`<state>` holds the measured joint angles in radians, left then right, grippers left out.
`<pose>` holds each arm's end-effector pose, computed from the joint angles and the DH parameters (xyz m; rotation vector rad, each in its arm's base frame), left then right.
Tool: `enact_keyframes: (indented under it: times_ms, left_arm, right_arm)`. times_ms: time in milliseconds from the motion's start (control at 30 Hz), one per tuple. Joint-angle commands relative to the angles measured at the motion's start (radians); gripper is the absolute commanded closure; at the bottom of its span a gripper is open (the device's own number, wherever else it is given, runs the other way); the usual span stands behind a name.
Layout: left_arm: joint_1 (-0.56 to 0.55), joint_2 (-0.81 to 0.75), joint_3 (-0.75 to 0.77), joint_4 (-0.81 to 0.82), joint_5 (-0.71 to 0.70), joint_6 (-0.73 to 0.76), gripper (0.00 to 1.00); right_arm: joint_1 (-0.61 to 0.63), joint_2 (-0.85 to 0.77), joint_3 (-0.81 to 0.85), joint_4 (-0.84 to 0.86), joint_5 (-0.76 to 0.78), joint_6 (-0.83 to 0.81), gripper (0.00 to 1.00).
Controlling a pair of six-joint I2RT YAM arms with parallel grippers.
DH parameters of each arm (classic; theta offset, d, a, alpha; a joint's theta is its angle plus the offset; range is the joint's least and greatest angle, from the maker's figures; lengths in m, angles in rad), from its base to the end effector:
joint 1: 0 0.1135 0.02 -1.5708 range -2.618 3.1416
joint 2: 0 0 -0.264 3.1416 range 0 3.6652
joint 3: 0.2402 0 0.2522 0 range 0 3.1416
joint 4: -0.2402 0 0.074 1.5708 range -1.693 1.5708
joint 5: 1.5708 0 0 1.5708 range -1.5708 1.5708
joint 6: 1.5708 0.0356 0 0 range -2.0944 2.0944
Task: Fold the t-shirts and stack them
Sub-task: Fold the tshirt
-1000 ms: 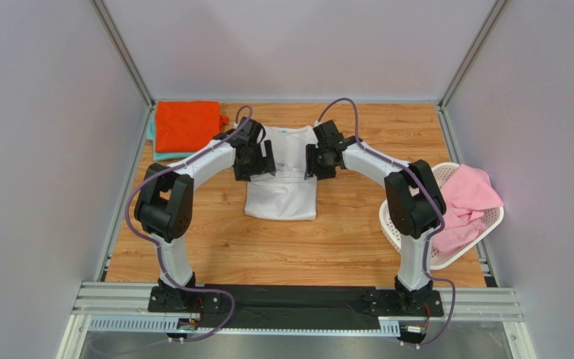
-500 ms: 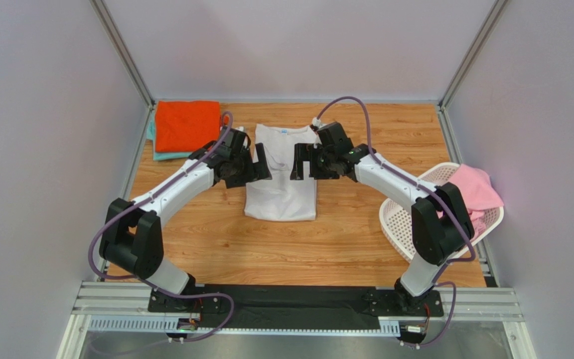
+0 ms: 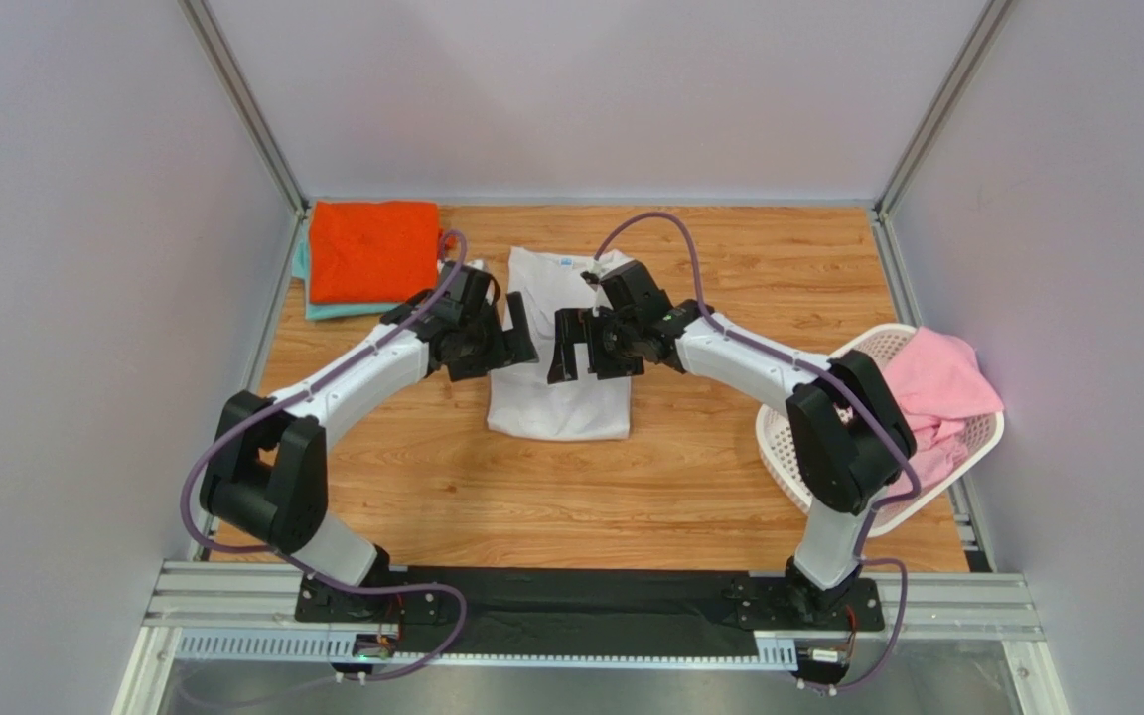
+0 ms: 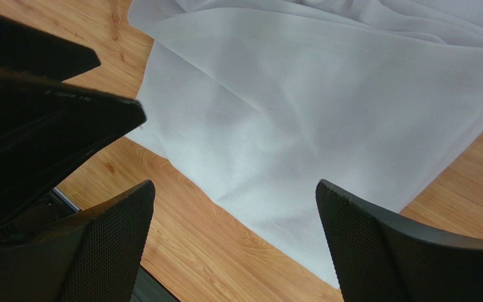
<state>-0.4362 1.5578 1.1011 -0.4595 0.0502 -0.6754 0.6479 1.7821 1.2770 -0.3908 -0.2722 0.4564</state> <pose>0.2980 -0.1409 0.2364 -0.2841 2.5478 -0.5139 0.3023 0.2408 0.2210 -0.3724 2.5726 0.7806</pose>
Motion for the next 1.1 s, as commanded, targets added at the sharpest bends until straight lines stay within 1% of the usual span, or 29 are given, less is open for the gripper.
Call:
enact_keyframes:
  times_ms: [0, 33, 100, 133, 167, 200, 267, 300, 400, 567, 733, 833, 967, 1067]
  left_arm:
    - [0.013, -0.146, -0.093, -0.011, -0.093, -0.059, 0.00]
    - [0.017, -0.174, -0.118, -0.030, -0.134, -0.073, 0.00]
    - [0.040, -0.235, -0.203, -0.039, -0.159, -0.105, 0.00]
    - [0.048, -0.295, -0.233, -0.051, -0.168, -0.116, 0.00]
    - [0.053, -0.321, -0.286, -0.060, -0.173, -0.125, 0.00]
    - [0.057, -0.378, -0.311, -0.068, -0.180, -0.159, 0.00]
    - [0.057, -0.425, -0.386, -0.062, -0.153, -0.184, 0.00]
    - [0.057, -0.464, -0.405, -0.054, -0.136, -0.191, 0.00]
    - [0.057, -0.507, -0.451, -0.050, -0.096, -0.191, 0.00]
    - [0.057, -0.535, -0.492, -0.054, -0.073, -0.191, 0.00]
    - [0.057, -0.525, -0.504, -0.022, -0.037, -0.173, 0.00]
    - [0.057, -0.516, -0.503, -0.007, -0.012, -0.167, 0.00]
    - [0.057, -0.513, -0.498, 0.034, 0.028, -0.159, 0.00]
    - [0.057, -0.507, -0.482, 0.077, 0.042, -0.150, 0.00]
  right_arm:
    - [0.010, 0.060, 0.065, 0.052, -0.068, 0.016, 0.00]
    - [0.018, 0.080, 0.082, 0.053, -0.073, 0.008, 0.00]
    - [0.027, 0.103, 0.105, 0.059, -0.085, -0.001, 0.00]
    - [0.033, 0.117, 0.119, 0.059, -0.088, -0.015, 0.00]
    - [0.036, 0.143, 0.145, 0.058, -0.087, -0.015, 0.00]
    - [0.038, 0.158, 0.160, 0.058, -0.090, -0.015, 0.00]
    - [0.038, 0.210, 0.201, 0.059, -0.084, -0.004, 0.00]
    - [0.038, 0.226, 0.217, 0.056, -0.087, -0.005, 0.00]
    - [0.038, 0.283, 0.274, 0.052, -0.076, -0.007, 0.00]
    - [0.029, 0.350, 0.361, 0.040, -0.012, -0.010, 0.00]
    - [-0.005, 0.410, 0.456, 0.017, 0.128, 0.005, 0.00]
    - [-0.024, 0.427, 0.492, 0.000, 0.183, 0.007, 0.00]
    - [-0.037, 0.428, 0.521, -0.028, 0.183, -0.008, 0.00]
    - [-0.037, 0.402, 0.513, -0.025, 0.099, -0.027, 0.00]
